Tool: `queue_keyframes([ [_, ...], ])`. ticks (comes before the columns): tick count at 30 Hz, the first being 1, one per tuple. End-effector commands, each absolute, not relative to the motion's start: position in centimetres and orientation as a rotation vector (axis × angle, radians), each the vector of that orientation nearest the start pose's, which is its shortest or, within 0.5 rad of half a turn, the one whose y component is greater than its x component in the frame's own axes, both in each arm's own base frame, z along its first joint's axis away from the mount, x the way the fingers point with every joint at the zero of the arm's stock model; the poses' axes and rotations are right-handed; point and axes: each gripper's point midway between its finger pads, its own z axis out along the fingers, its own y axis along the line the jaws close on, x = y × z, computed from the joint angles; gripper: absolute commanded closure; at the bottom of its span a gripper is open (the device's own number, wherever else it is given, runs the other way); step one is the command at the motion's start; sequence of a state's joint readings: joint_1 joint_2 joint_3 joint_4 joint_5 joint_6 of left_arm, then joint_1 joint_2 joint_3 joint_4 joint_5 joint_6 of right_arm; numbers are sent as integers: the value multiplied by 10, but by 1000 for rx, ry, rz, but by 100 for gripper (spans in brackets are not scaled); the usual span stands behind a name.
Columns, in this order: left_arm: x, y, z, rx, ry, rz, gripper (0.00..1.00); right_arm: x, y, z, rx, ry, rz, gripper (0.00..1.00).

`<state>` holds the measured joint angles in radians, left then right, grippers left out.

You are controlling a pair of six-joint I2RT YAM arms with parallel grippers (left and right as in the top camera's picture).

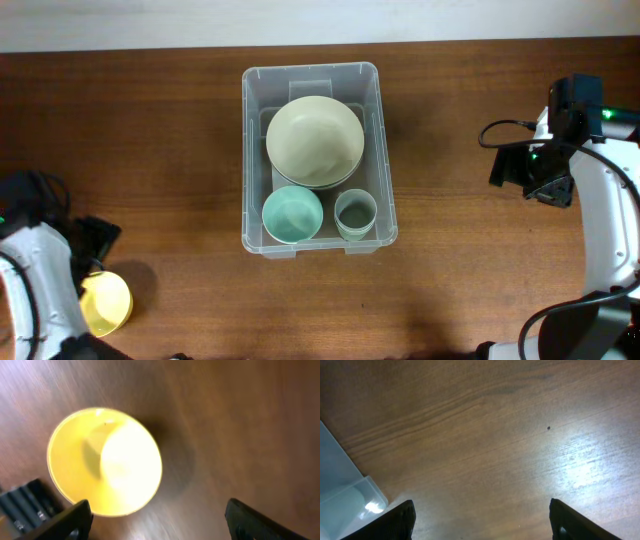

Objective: Pack container
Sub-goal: 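Move the left gripper to the yellow bowl and grasp it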

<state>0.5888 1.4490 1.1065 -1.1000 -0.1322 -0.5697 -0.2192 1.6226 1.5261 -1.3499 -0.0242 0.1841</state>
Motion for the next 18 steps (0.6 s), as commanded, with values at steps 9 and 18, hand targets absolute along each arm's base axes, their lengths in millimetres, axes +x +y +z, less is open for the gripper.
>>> queue_keyframes([
  [9,195,153,31,-1747,2621,147,25,307,-65,169,604,2959,20,19],
  [18,200,156,18,-1752,2631,147,56,307,-65,168,604,2960,20,19],
])
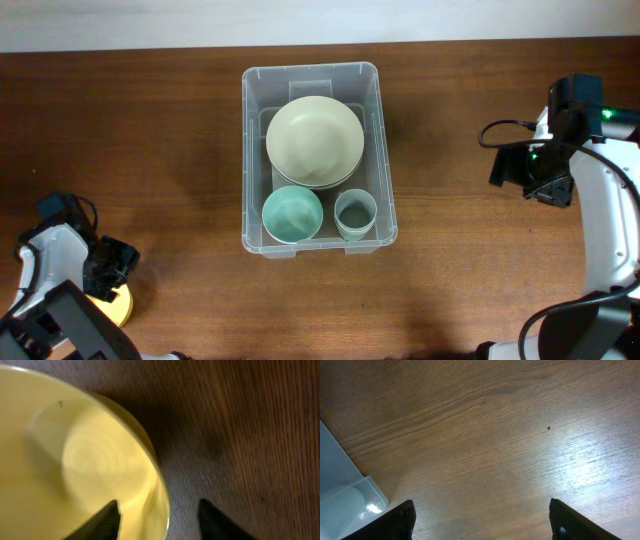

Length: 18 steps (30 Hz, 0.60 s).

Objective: Pack container
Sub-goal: 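Move the left gripper to the yellow bowl and grasp it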

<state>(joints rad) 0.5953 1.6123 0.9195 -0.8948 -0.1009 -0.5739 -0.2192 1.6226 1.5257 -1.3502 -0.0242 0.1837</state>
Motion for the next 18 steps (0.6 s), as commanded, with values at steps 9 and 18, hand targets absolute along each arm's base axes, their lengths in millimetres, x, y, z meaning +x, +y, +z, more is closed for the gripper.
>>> queue_keyframes([
  [9,207,156,18,-1740,2610,108,99,307,-65,168,604,2959,20,19],
  [18,273,134,65,-1492,2606,-167,99,307,-65,168,604,2959,19,19],
])
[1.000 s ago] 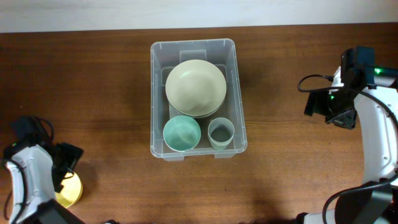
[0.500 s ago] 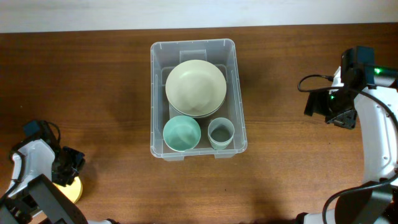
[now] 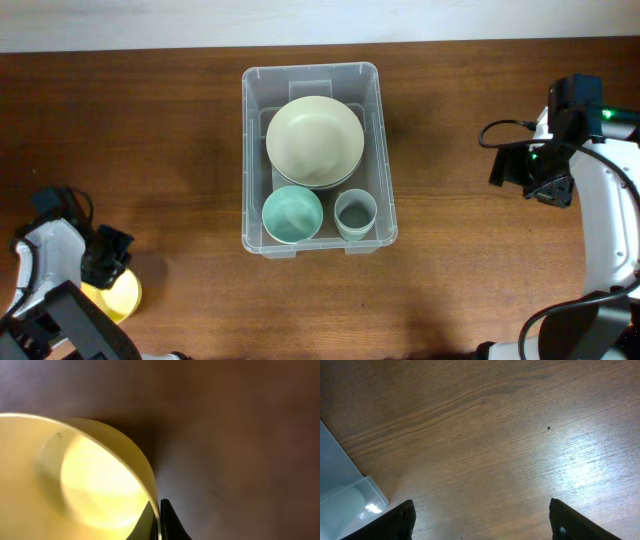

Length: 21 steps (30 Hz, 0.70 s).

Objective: Pack container
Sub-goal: 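Move the left gripper to the yellow bowl and grasp it, then place the yellow bowl into the bin onto the mint bowl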

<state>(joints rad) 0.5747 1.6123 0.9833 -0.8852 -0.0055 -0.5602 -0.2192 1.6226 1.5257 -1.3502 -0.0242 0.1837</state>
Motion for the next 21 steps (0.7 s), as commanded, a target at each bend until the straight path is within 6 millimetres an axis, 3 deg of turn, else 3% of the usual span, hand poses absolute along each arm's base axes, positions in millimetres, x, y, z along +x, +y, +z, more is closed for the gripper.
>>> queue_keyframes([
  [1,283,128,78,-1437,2610,-173,99,307,-65,168,604,2959,19,19],
  [2,293,121,90,-1375,2616,-176,99,307,-65,168,604,2959,20,19],
  [3,311,103,116,-1232,2624,-184,99,307,-65,168,604,2959,20,19],
  [6,341,58,163,-947,2625,-213,99,307,-65,168,604,2959,20,19],
  [11,362,-25,225,-548,2604,-156,99,307,-65,168,604,2959,20,19],
  [12,363,-56,239,-410,2584,-125,99,307,-65,168,604,2958,20,19],
  [15,359,-100,246,-238,2569,-128,99,308,-65,169,603,2955,20,19],
  [16,353,-131,244,-132,2579,-156,99,308,-65,169,603,2955,20,19],
  [17,350,-142,242,-92,2584,-166,99,308,-65,168,603,2955,20,19],
  [18,344,-165,236,-11,2602,-178,99,308,-65,168,603,2955,20,19],
  [21,335,-196,214,132,2654,-161,99,308,-65,169,603,2955,20,19],
])
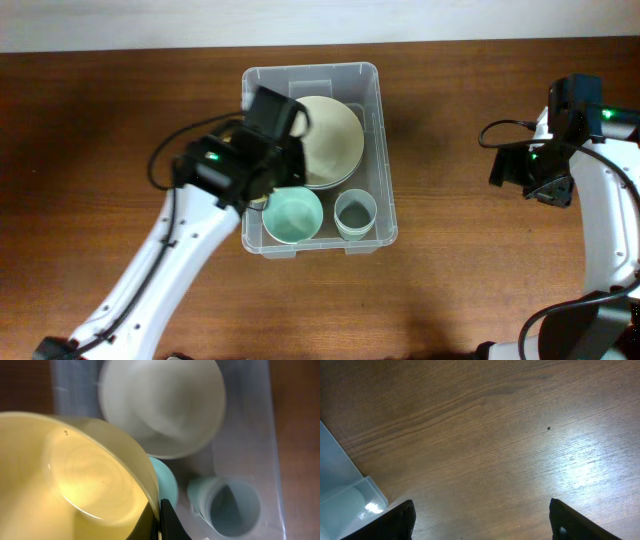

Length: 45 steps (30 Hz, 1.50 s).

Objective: Pack container

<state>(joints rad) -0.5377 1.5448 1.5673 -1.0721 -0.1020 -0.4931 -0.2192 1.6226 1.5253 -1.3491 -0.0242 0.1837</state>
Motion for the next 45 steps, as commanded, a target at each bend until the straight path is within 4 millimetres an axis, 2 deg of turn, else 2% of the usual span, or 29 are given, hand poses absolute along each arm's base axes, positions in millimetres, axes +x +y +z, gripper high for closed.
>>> queue_keyframes([
  [1,334,-202,205,161,2675,-150,99,308,-65,169,603,2955,20,19],
  [9,325,-223,149,240,2846,-123,99,308,-65,168,603,2956,20,19],
  [14,320,-227,131,255,2913,-128,92,308,-65,169,603,2955,20,19],
  [15,319,-226,131,255,2917,-124,85,308,-65,169,603,2955,20,19],
  [17,320,-225,132,255,2914,-117,59,308,-65,169,603,2955,20,19],
  [18,320,-224,133,252,2911,-109,50,308,-65,168,603,2956,20,19],
  [20,323,-218,138,237,2906,-83,46,308,-65,169,603,2955,20,19],
  [24,342,-169,183,89,2807,56,46,308,-65,169,602,2955,20,19],
  [26,351,-134,213,-26,2725,99,45,309,-65,169,602,2952,20,19],
  [27,354,-110,232,-108,2667,116,45,310,-65,169,600,2947,20,19],
  [29,356,-75,256,-233,2591,116,45,313,-65,169,595,2937,20,19],
  [31,356,-44,272,-344,2538,117,45,318,-59,170,561,2928,22,19],
  [33,354,-23,278,-418,2512,129,45,323,-52,170,520,2920,25,19],
  [34,353,-10,280,-465,2505,131,45,328,-43,171,436,2917,26,19],
  [35,353,-7,279,-485,2509,111,45,330,-37,171,393,2917,26,19],
  [37,355,-15,275,-457,2538,20,61,335,-23,172,299,2914,16,18],
  [41,360,-48,270,-331,2578,-120,61,337,-21,172,269,2909,-32,18],
  [43,360,-68,267,-226,2596,-136,61,336,-22,172,270,2912,-43,18],
  [45,358,-92,262,-101,2615,-144,66,335,-22,172,271,2915,-42,18],
])
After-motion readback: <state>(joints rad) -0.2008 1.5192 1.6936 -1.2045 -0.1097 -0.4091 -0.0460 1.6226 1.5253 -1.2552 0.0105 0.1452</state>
